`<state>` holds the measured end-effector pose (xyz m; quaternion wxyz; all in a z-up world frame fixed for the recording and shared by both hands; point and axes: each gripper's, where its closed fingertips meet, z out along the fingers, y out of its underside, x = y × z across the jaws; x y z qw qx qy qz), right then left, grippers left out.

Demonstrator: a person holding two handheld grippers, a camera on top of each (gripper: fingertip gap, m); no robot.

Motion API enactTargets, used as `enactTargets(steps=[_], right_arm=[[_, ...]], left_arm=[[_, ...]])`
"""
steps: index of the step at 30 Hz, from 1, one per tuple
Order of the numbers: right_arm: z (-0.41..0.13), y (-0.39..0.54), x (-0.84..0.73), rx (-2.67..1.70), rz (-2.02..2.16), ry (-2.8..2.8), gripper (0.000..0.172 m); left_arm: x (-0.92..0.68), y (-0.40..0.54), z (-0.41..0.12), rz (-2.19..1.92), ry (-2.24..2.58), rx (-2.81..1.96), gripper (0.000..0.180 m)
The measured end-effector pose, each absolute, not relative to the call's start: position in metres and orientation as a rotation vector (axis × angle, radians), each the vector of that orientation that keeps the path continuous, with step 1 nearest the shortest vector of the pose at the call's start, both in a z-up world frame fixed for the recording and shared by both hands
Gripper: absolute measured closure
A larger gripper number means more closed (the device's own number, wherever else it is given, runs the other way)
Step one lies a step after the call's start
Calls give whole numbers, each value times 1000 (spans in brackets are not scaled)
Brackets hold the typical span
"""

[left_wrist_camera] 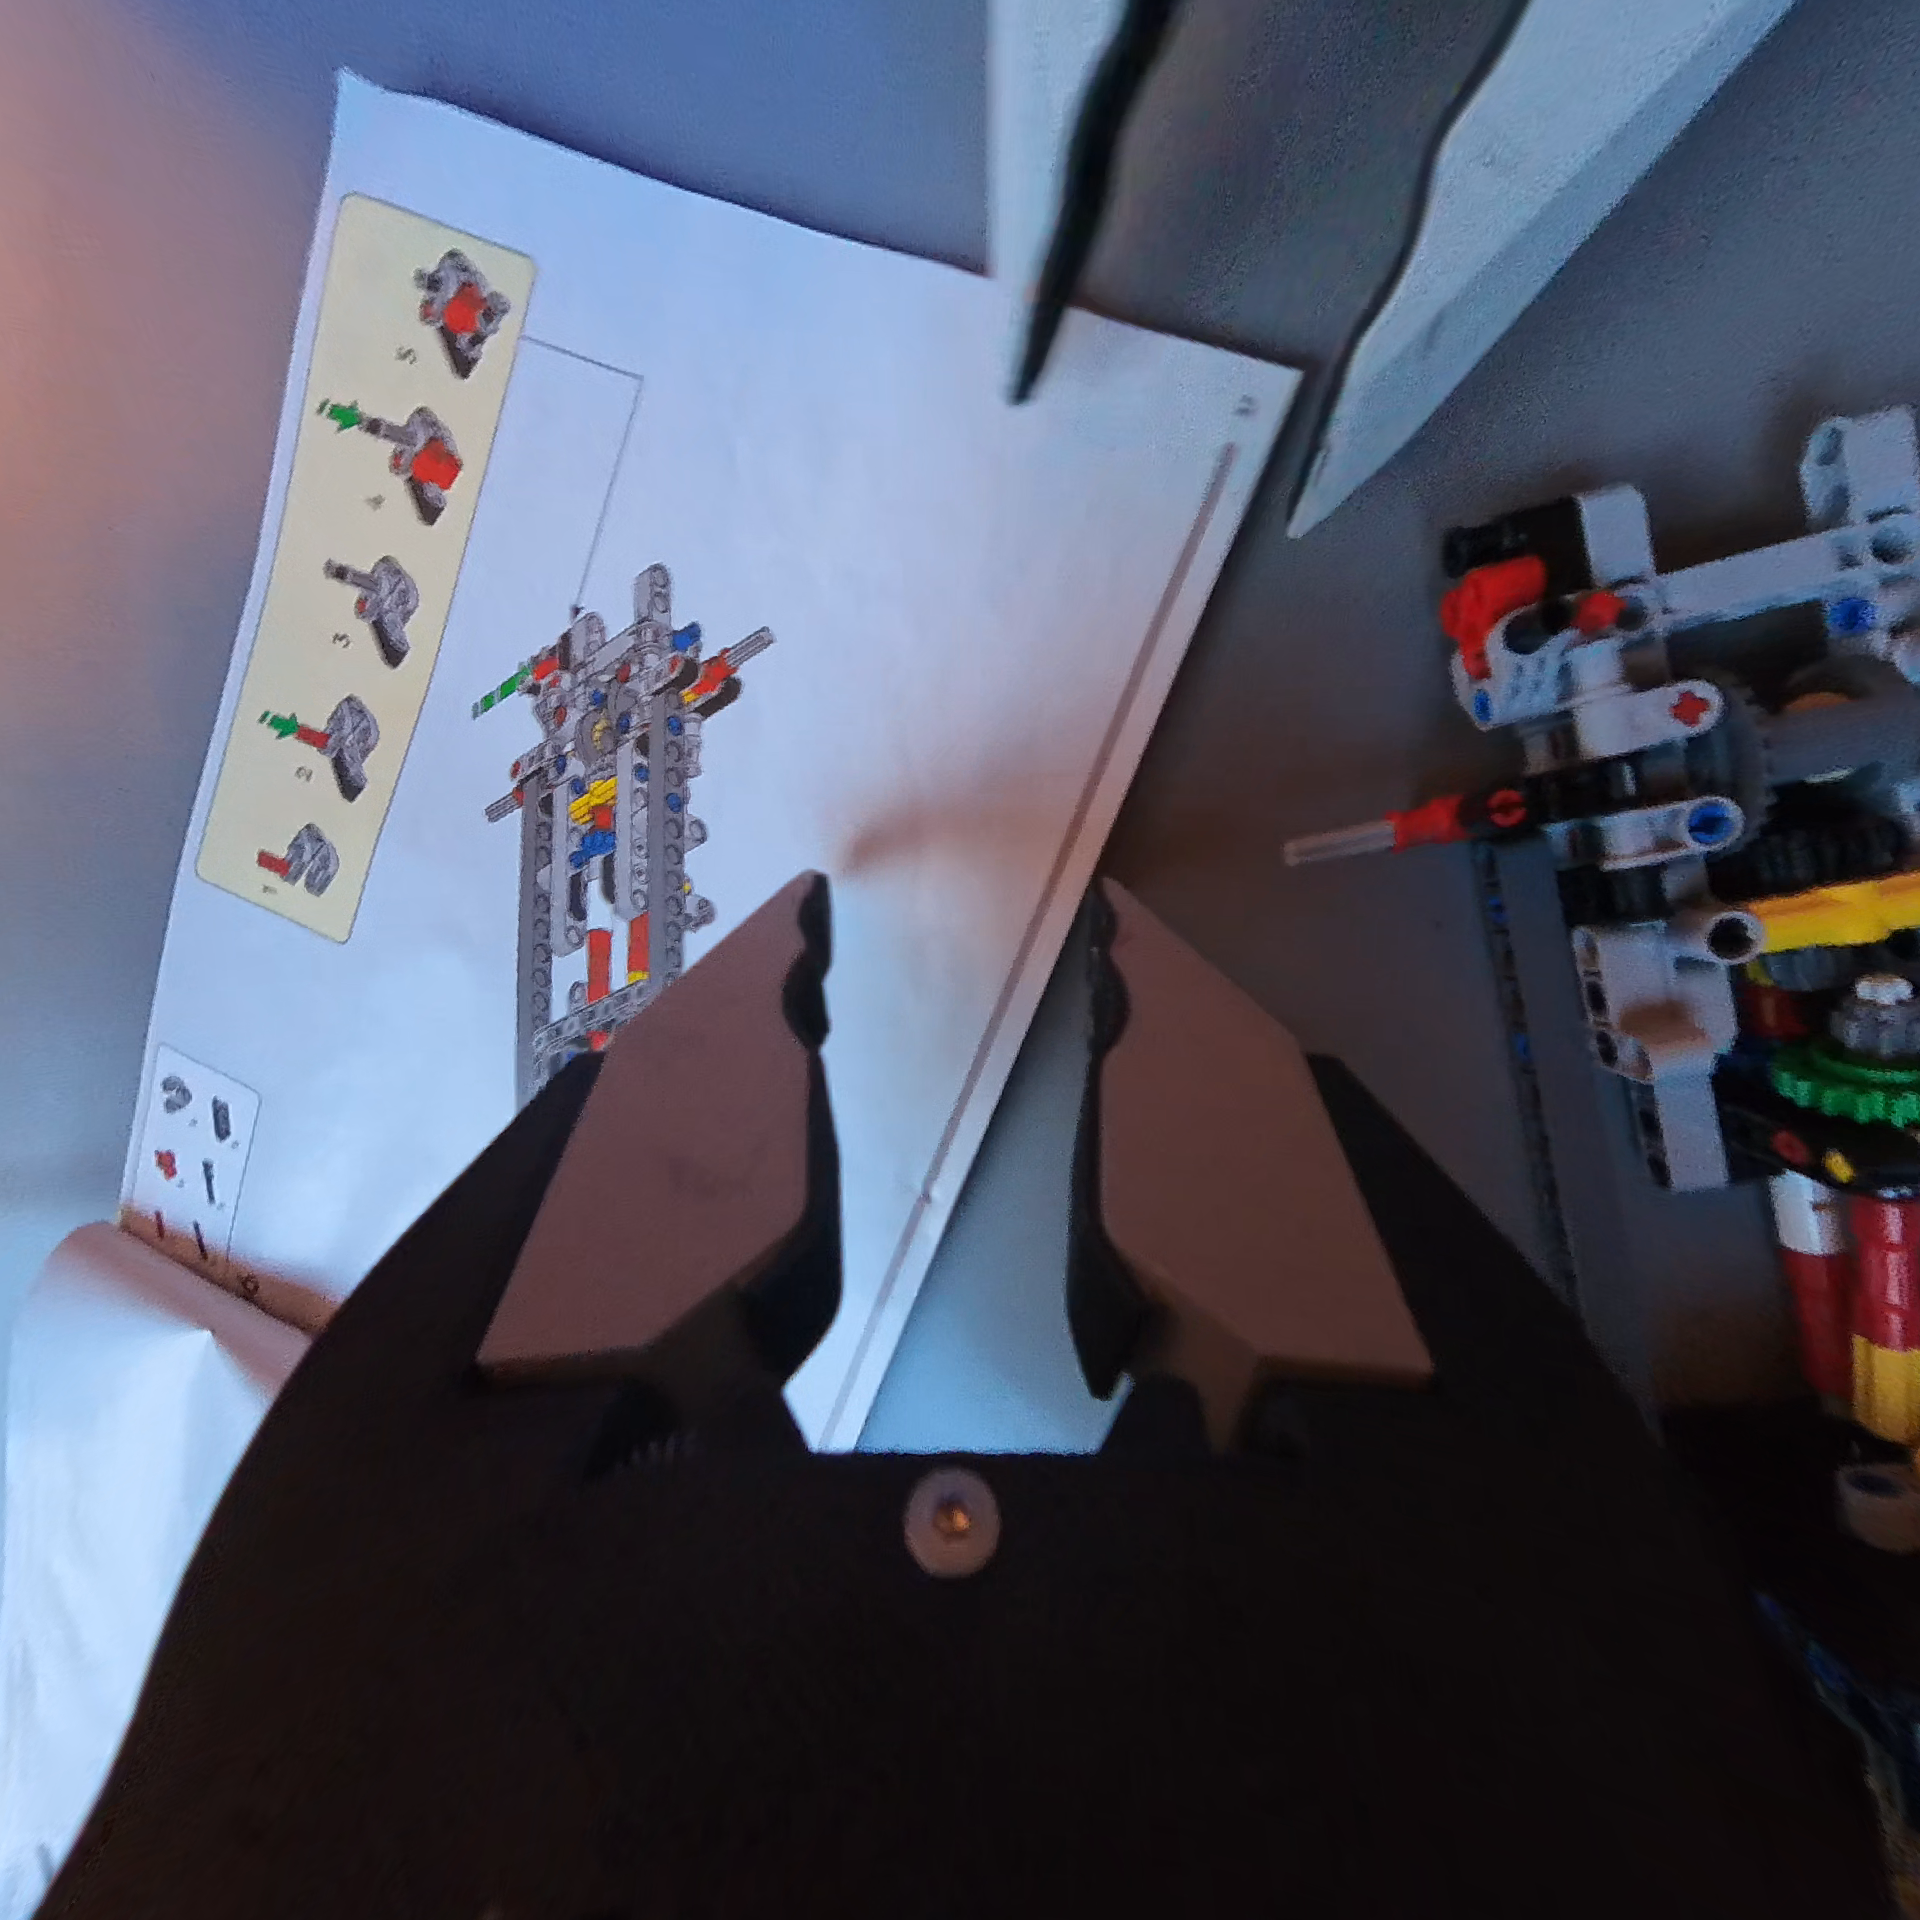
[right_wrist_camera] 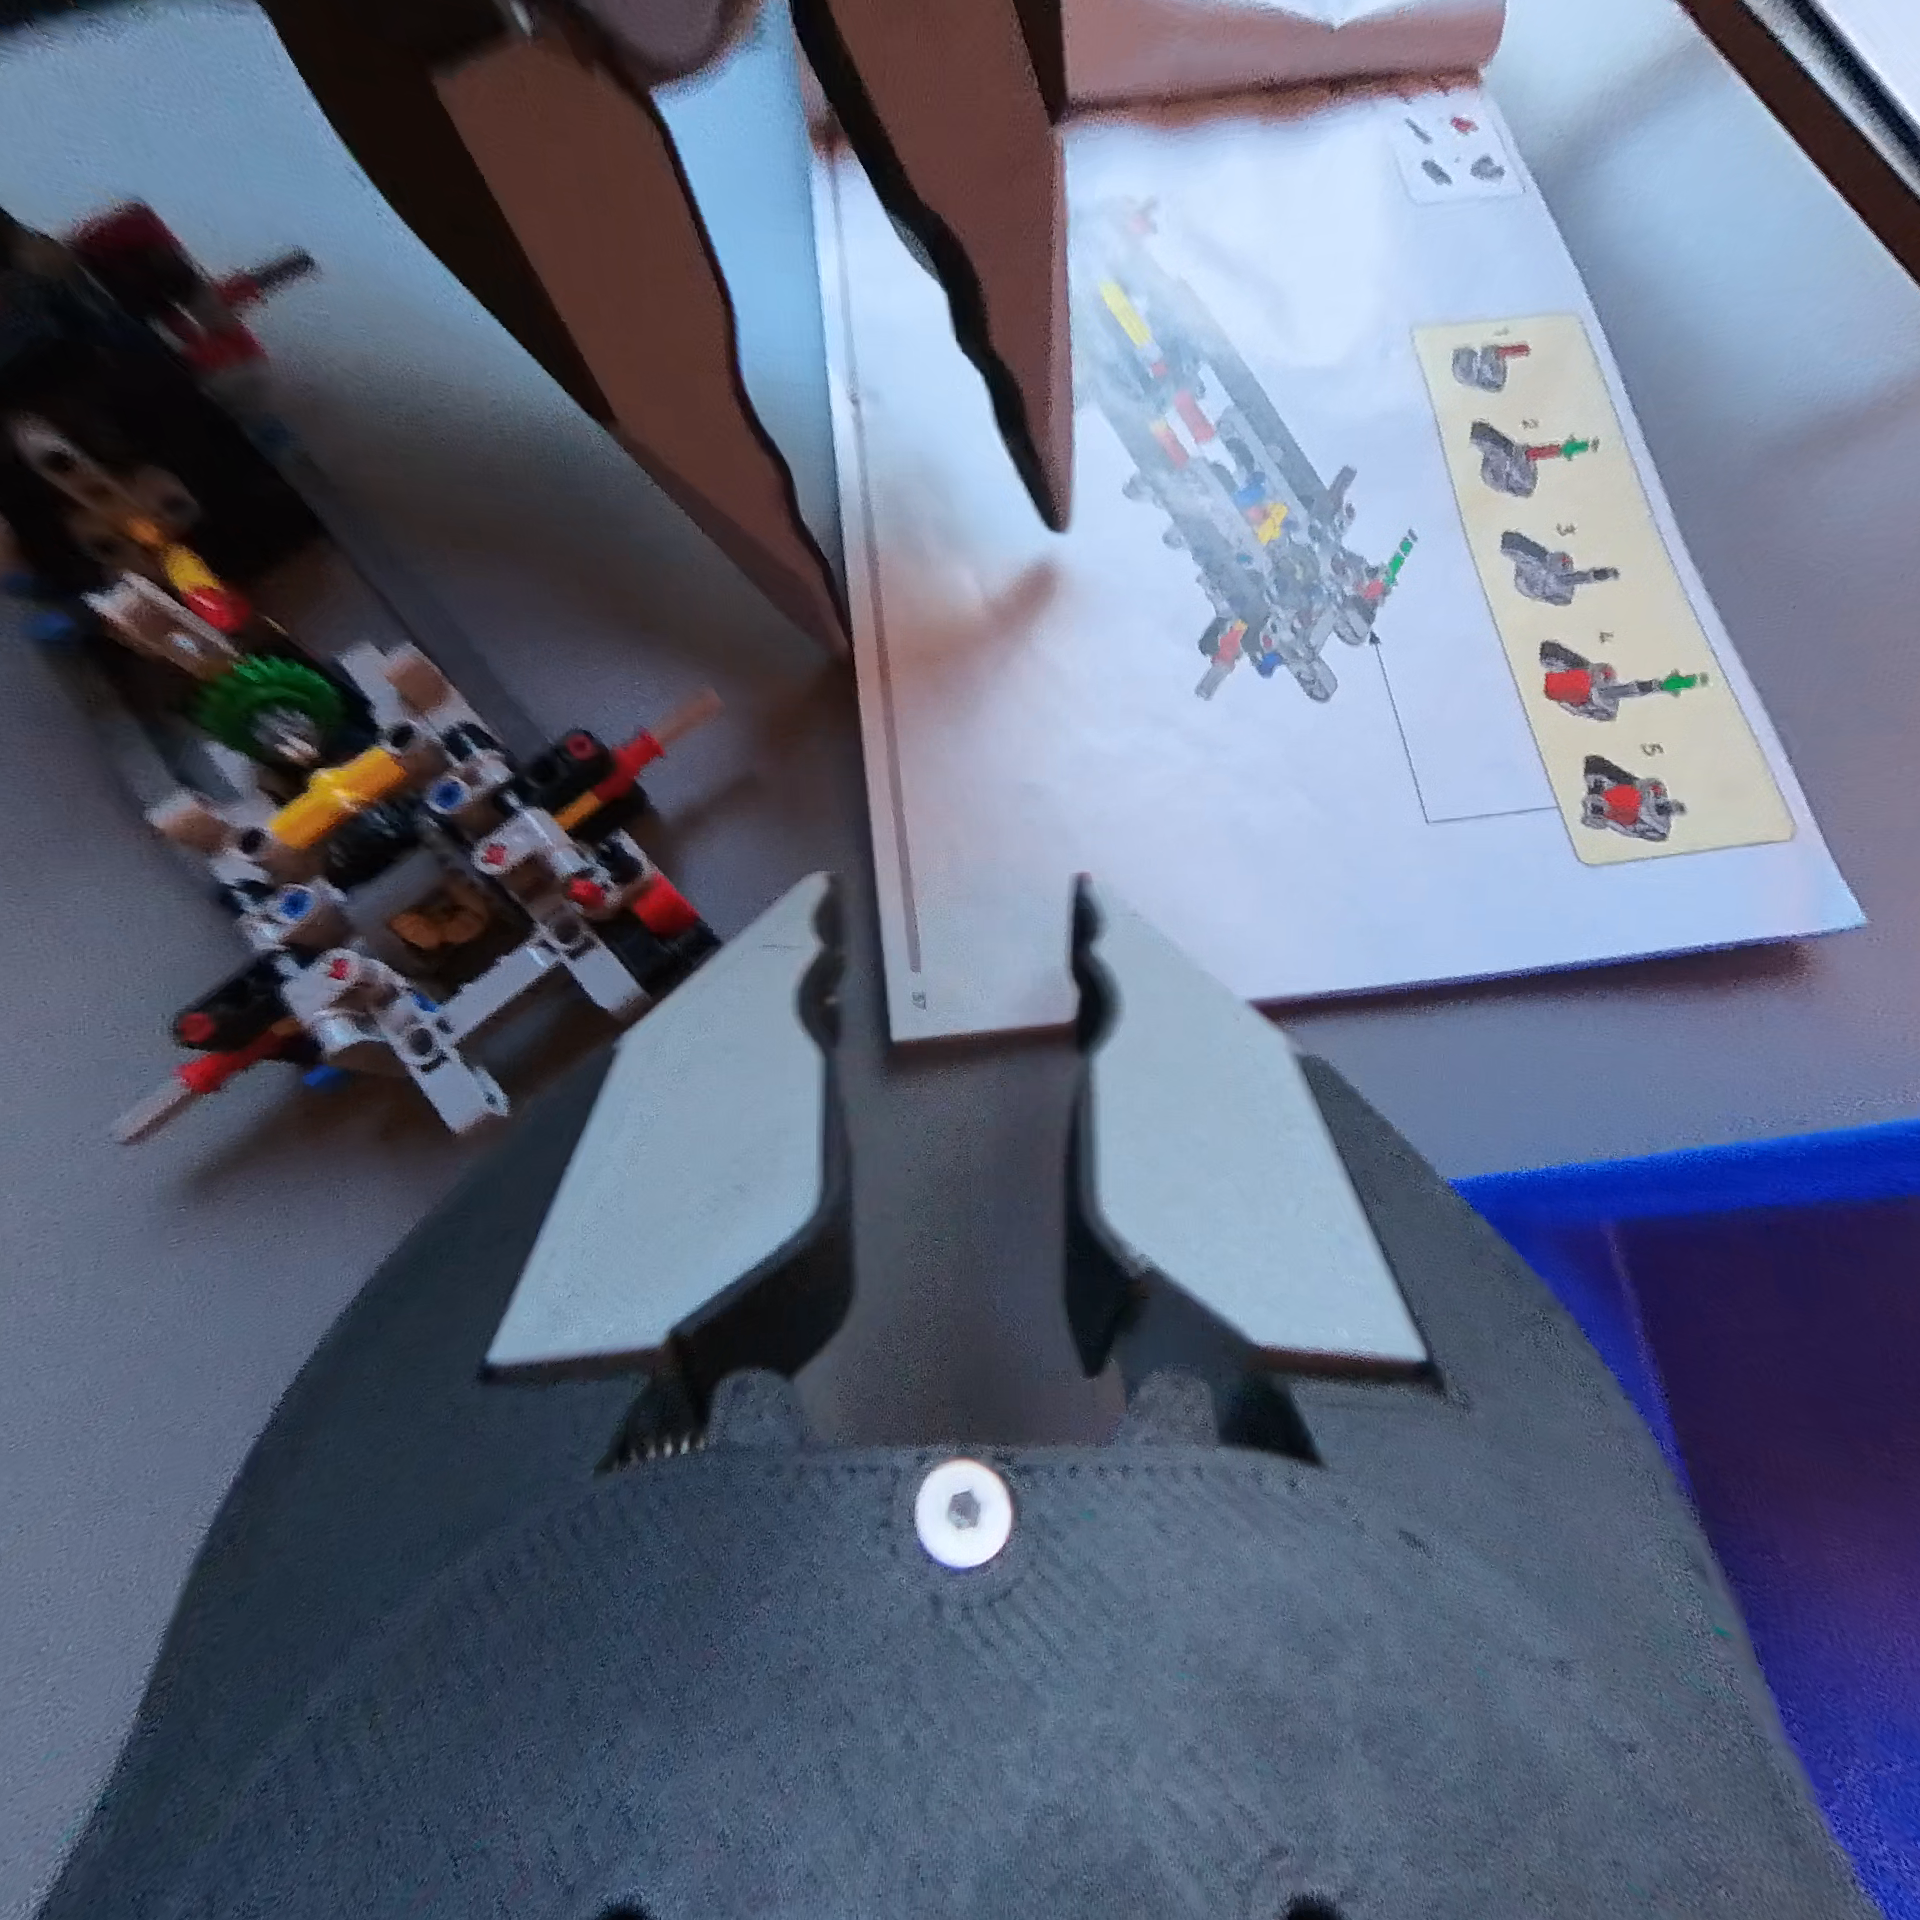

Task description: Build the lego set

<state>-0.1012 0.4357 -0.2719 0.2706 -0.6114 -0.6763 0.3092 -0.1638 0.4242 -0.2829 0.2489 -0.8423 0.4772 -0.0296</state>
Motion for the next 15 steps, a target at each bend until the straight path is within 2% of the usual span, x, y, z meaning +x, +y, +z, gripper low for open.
enactTargets(steps=[3,15], right_arm=[[-285,439,-99,-1630,709,-1864,129],[-282,450,-99,-1653,787,-1787,130]], left_arm=[[-157,418,-284,-101,1380,-2261,159],[-173,425,-272,-276,1252,-2309,147]])
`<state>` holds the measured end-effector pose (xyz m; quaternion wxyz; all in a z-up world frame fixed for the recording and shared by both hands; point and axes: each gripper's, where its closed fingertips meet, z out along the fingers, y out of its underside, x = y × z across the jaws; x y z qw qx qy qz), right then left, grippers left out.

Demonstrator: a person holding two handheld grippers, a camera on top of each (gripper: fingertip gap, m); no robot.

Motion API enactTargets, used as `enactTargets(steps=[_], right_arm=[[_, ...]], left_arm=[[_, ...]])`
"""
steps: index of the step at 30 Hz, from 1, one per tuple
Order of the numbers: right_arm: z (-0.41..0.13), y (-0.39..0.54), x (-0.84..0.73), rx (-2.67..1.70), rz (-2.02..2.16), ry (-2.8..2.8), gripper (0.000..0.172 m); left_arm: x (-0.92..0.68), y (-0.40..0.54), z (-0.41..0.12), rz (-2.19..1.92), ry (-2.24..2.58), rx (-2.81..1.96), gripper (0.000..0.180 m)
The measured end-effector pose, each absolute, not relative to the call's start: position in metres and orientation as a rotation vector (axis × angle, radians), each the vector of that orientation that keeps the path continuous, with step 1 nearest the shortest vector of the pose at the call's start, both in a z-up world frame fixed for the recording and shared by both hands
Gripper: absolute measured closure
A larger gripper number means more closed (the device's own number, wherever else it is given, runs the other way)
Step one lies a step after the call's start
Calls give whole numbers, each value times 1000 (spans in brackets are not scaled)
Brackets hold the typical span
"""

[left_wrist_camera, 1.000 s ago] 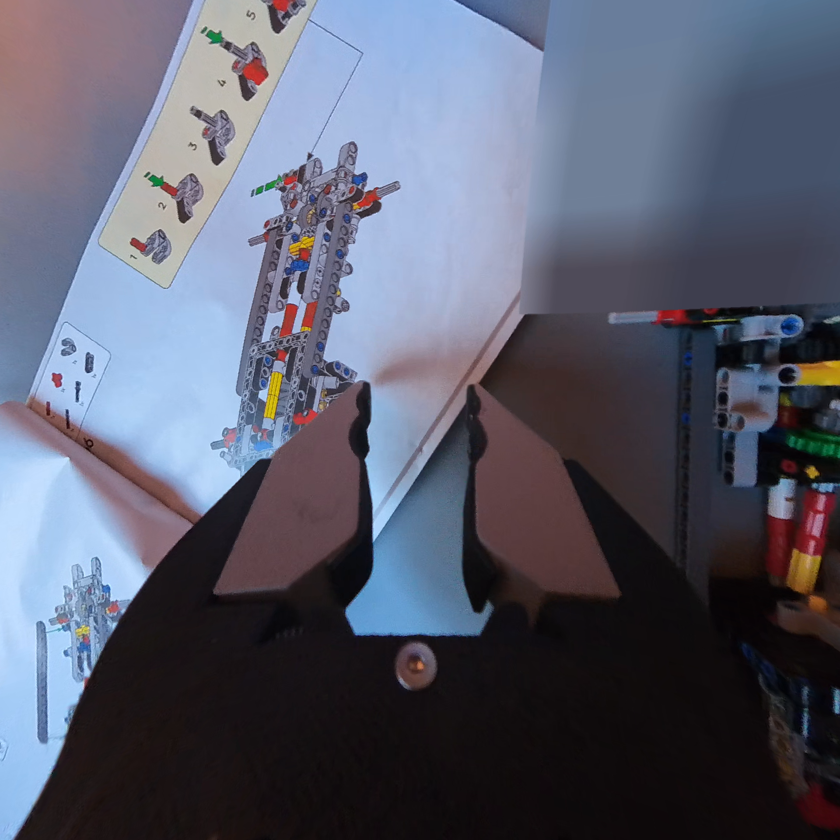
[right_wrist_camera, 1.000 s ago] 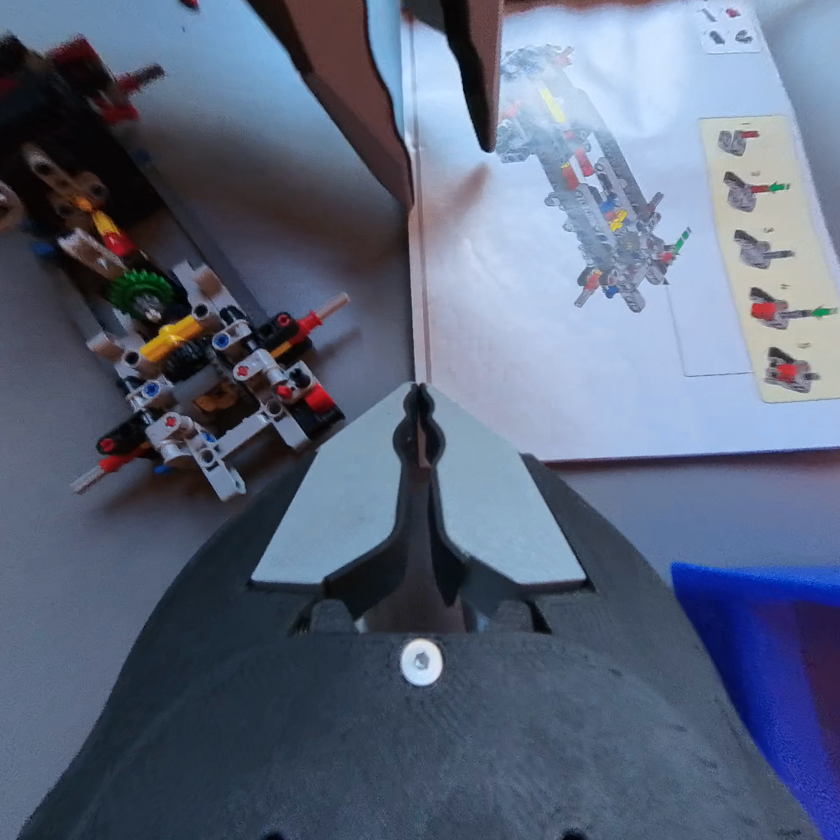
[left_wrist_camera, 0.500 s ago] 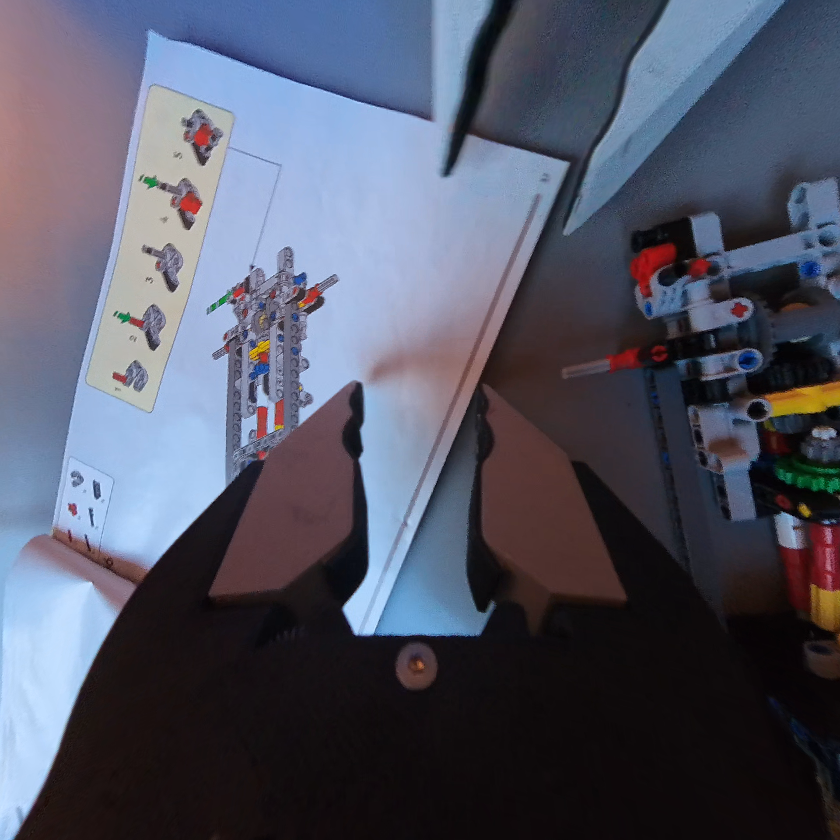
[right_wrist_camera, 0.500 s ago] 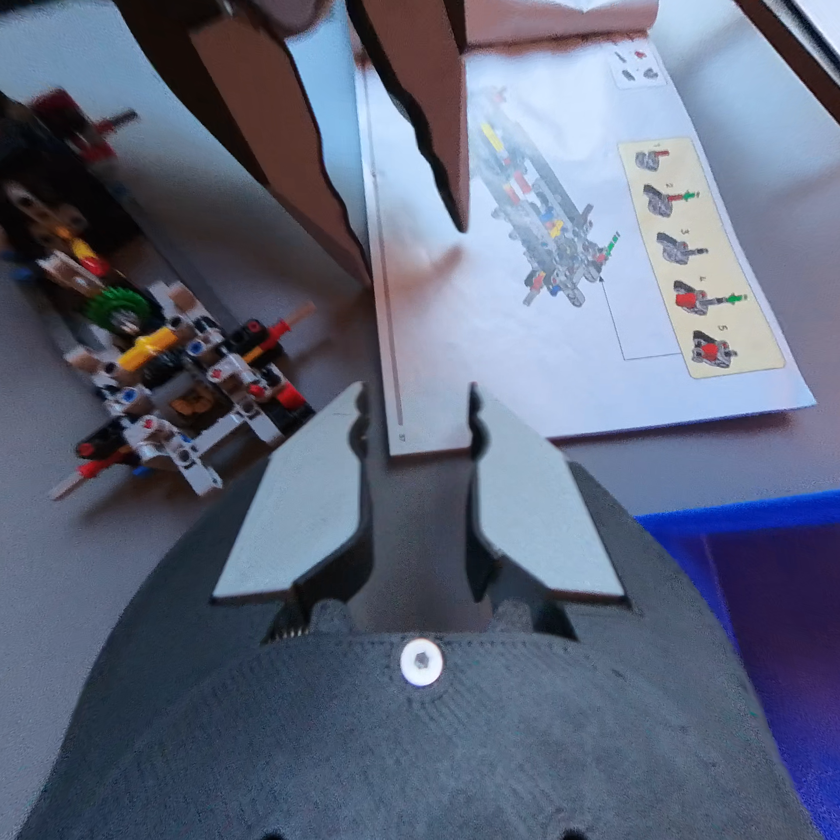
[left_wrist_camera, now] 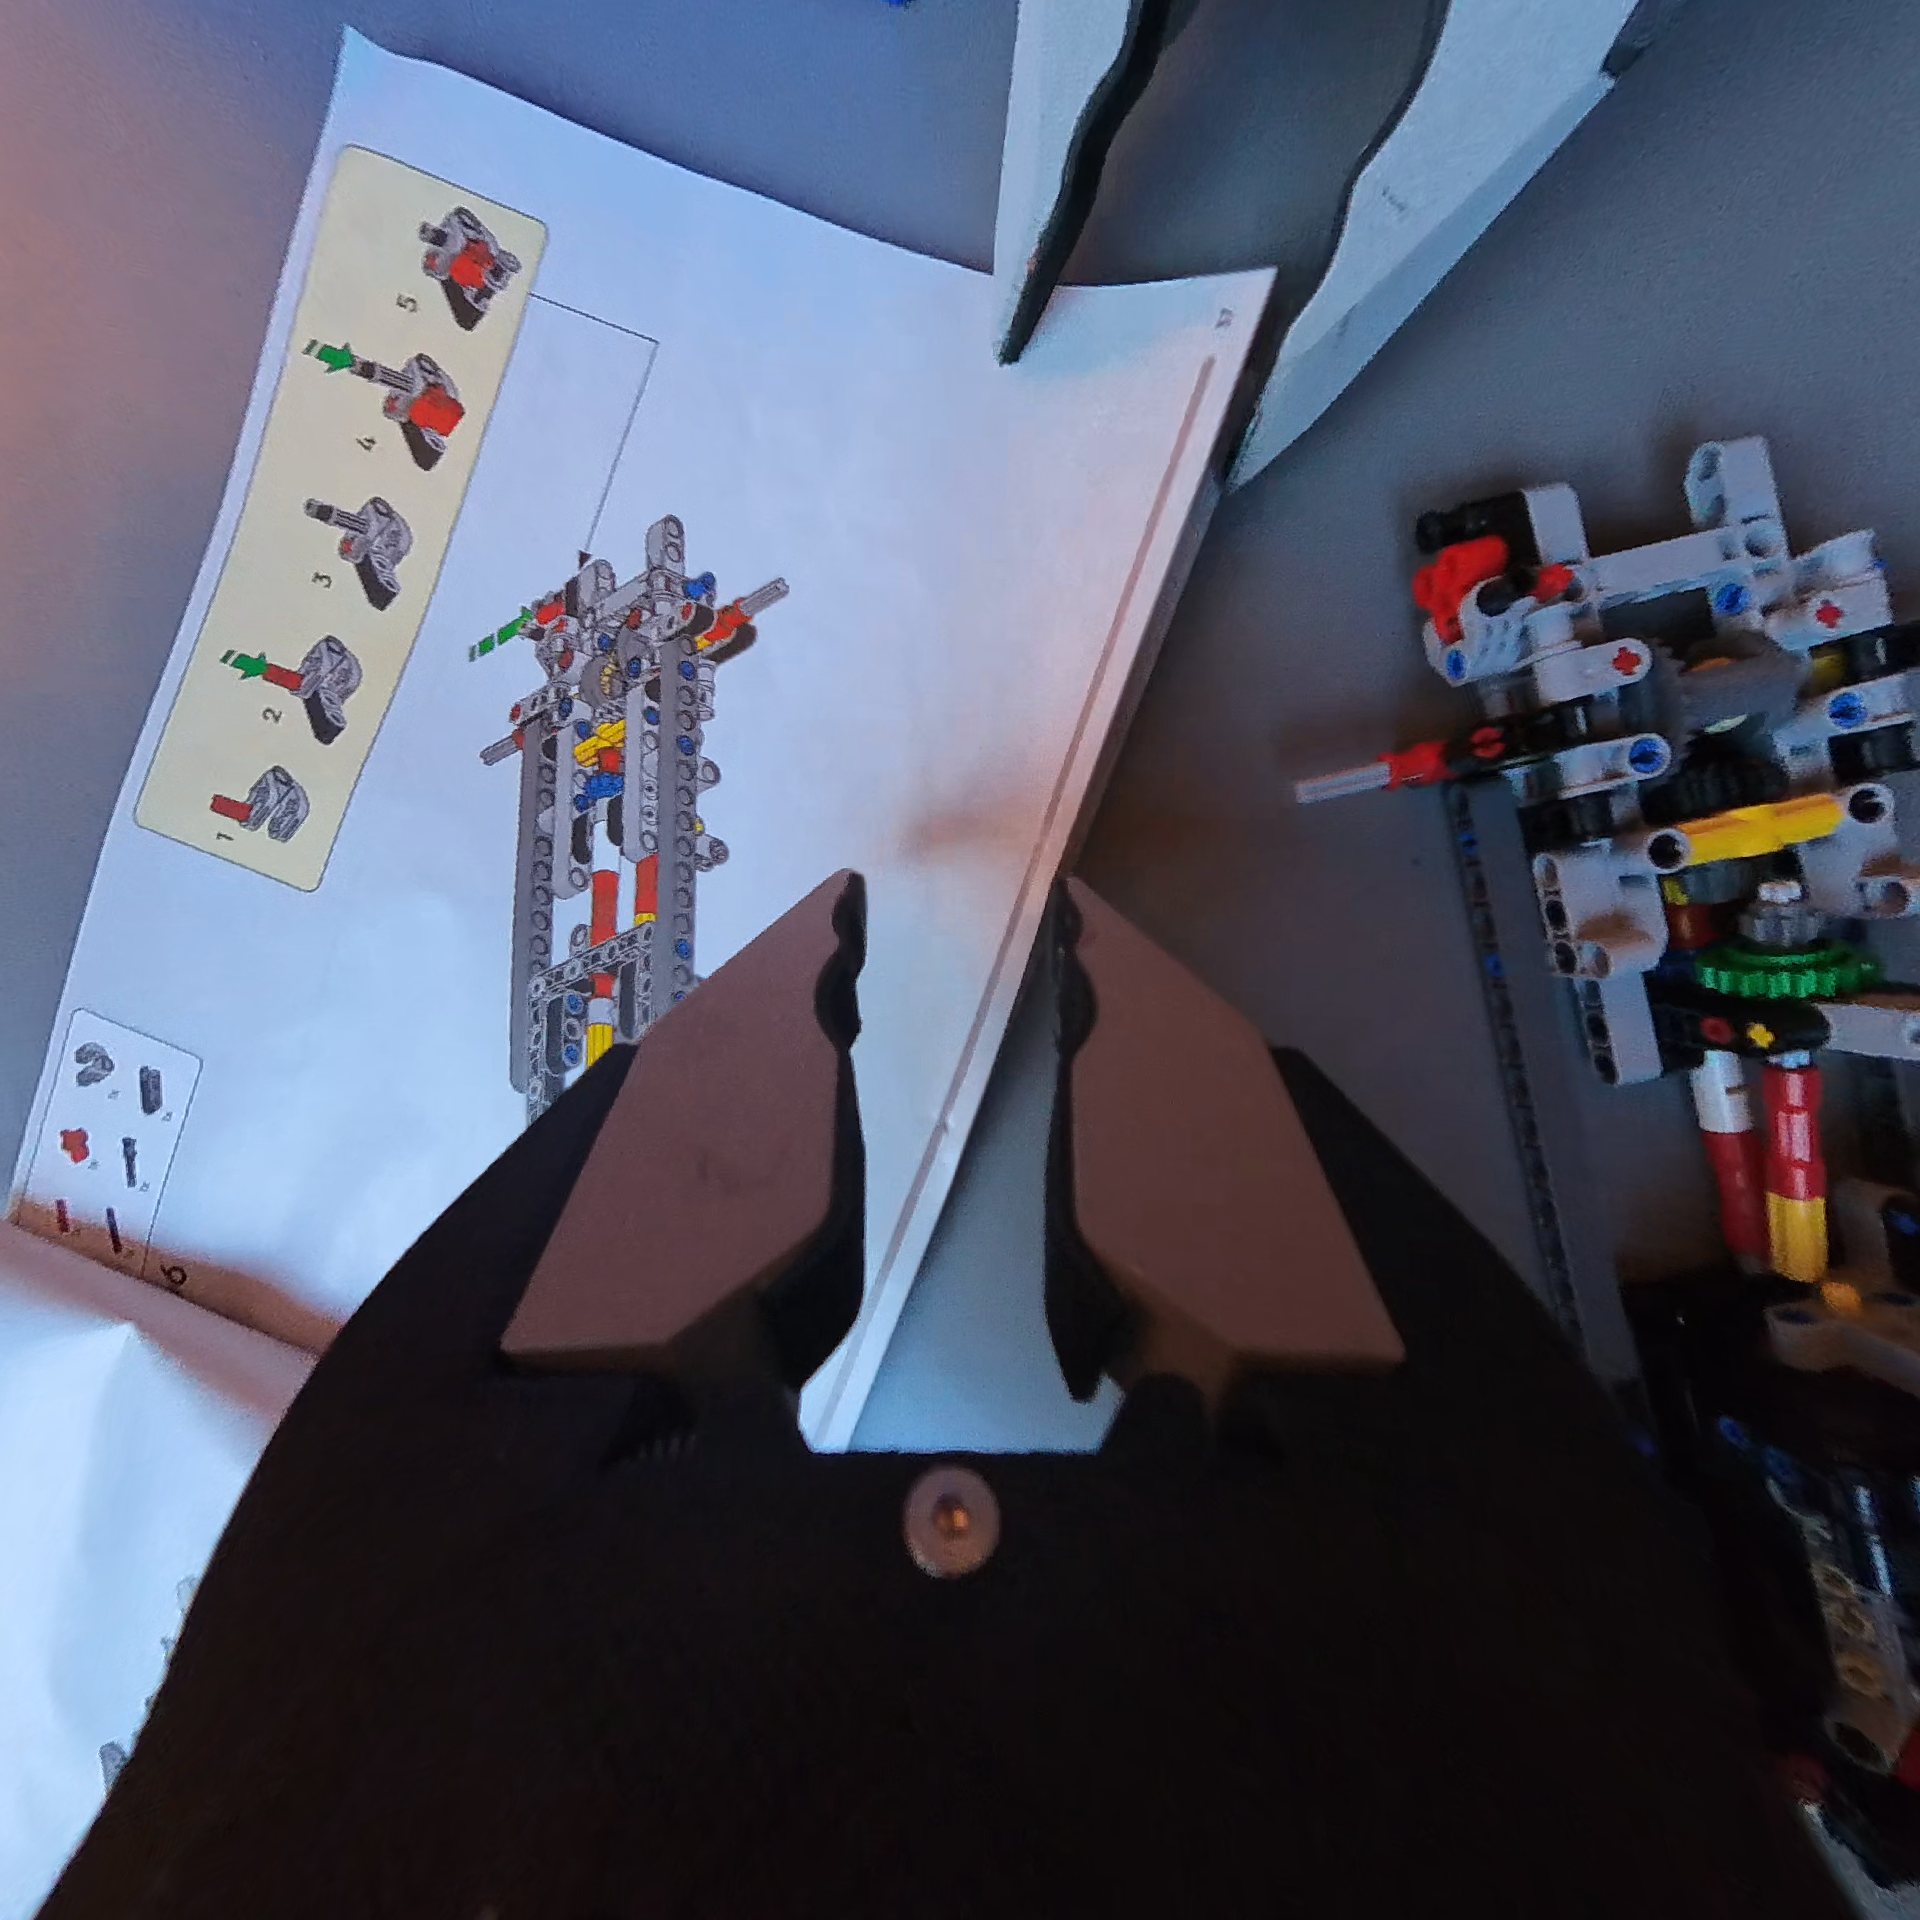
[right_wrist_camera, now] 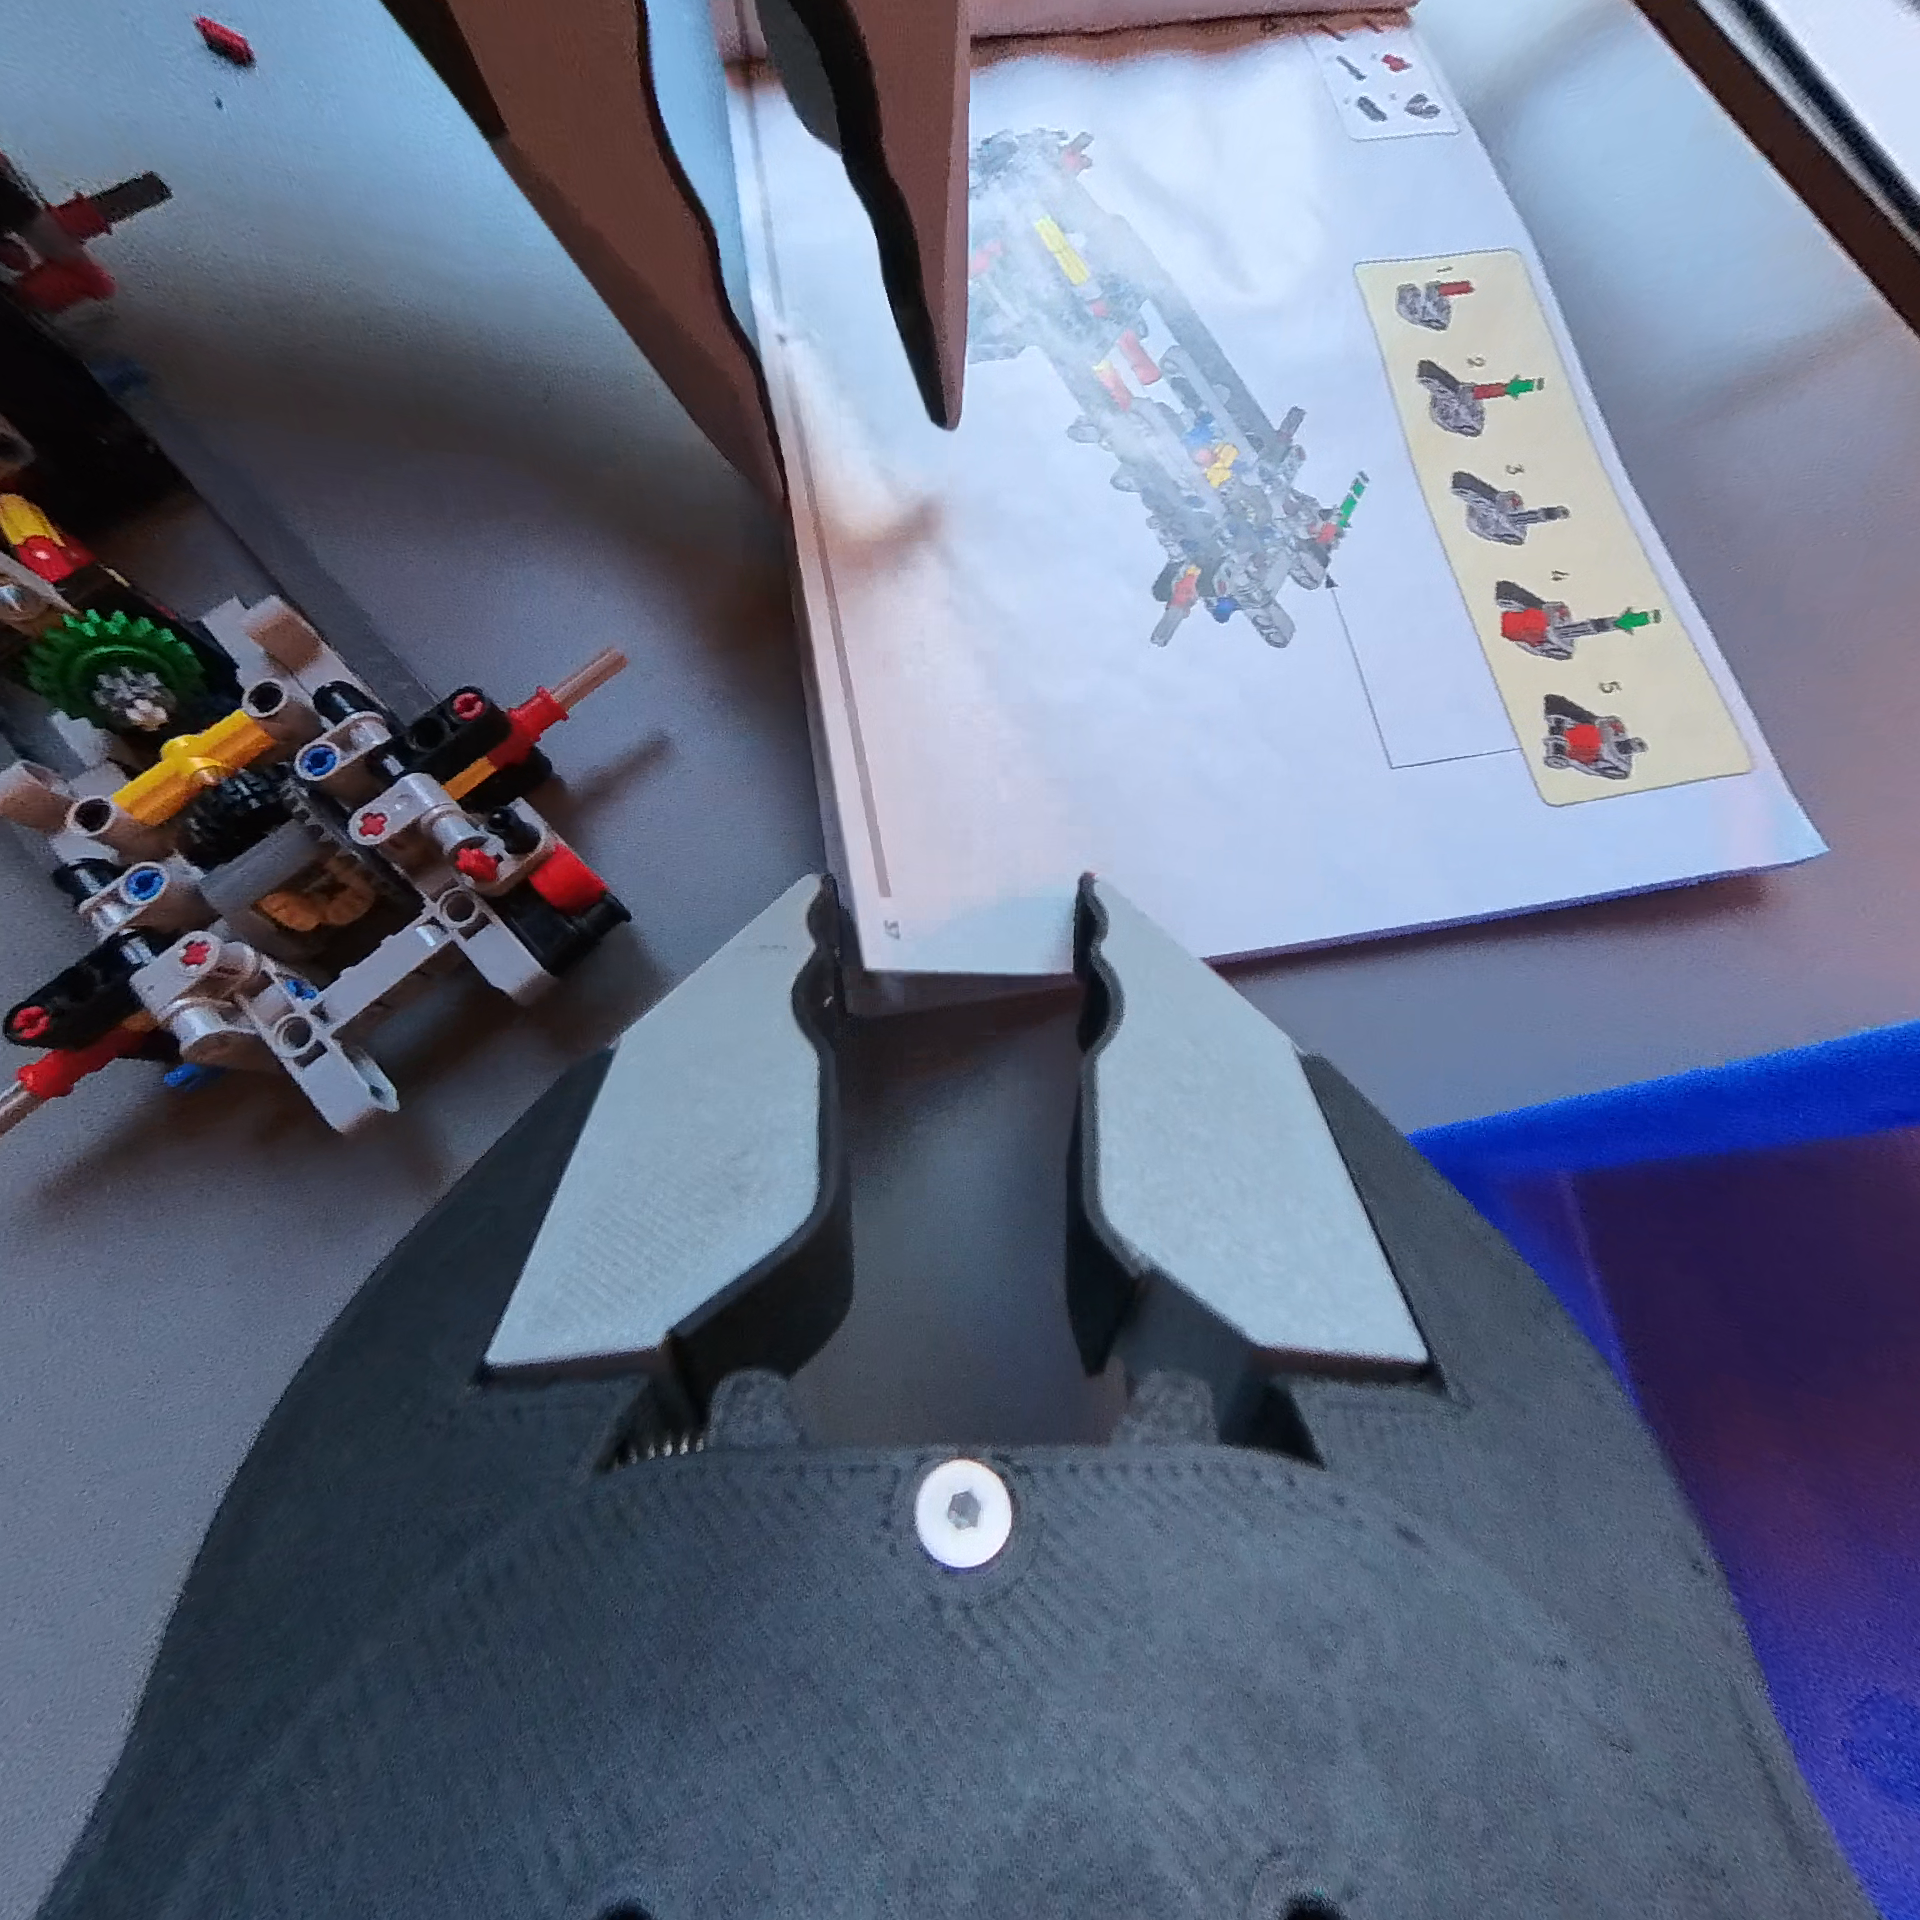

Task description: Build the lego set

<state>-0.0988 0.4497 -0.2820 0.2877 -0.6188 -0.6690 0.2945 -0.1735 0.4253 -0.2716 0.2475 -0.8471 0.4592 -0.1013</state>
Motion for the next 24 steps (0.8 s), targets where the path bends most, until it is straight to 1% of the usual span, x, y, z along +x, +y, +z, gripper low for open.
enactTargets(steps=[17,24], right_arm=[[-278,452,-100,-1698,906,-1730,127],[-280,451,-100,-1701,885,-1742,126]], left_arm=[[-186,426,-270,-304,1248,-2328,141],[-208,427,-263,-164,1249,-2367,149]])
